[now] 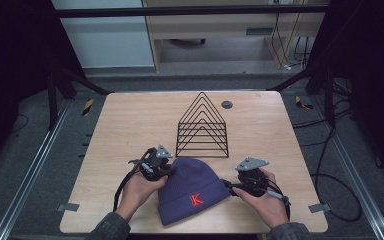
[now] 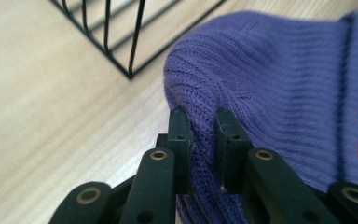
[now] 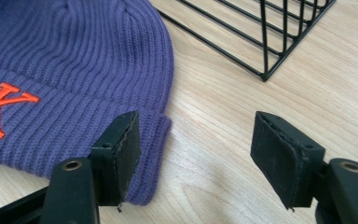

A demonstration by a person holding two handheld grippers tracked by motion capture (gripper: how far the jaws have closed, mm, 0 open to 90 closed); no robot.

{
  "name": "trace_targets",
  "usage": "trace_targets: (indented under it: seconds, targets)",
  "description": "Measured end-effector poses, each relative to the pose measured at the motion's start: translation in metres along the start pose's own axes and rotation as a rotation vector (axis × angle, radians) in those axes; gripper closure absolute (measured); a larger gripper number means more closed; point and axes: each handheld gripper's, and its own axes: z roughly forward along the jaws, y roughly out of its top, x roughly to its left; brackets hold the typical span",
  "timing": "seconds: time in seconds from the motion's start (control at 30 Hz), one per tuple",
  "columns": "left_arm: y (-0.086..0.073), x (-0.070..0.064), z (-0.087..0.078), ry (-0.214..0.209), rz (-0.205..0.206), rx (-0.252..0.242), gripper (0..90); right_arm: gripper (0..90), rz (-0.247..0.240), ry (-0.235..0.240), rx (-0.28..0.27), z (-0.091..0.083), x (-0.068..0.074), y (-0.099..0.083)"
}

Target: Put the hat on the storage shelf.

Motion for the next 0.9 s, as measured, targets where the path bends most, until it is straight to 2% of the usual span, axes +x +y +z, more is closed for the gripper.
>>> trace_targets:
  seconds: [0.2,0.23,0.47,0.5,0.53,0.7,0.9]
  targets:
    - [0.014,-0.01,-0.016,0.006,0.054,-0.04,78.8,31.6,0.009,-0.016,-0.008,-0.001,-0.003,-0.001]
    - [0.019,-0.013,-0.021,0.003,0.077,-0.051,79.2,30.5,0.016,-0.026,-0.011,-0.002,-0.003,-0.001]
    - [0.032,-0.019,-0.039,0.002,0.129,-0.085,79.4,24.2,0.034,-0.058,-0.028,-0.004,-0.007,-0.001]
    - [0.037,-0.022,-0.047,-0.001,0.151,-0.097,79.5,23.7,0.037,-0.063,-0.031,-0.005,-0.007,-0.002]
    - [0.037,-0.022,-0.047,-0.001,0.151,-0.097,79.5,23.3,0.038,-0.065,-0.034,-0.006,-0.007,-0.002]
    - [0.047,-0.029,-0.066,-0.014,0.195,-0.14,79.5,22.8,0.054,-0.086,-0.046,-0.009,-0.011,-0.003]
    - [0.06,-0.031,-0.088,-0.018,0.225,-0.176,79.7,22.0,0.078,-0.105,-0.065,-0.013,-0.014,-0.003]
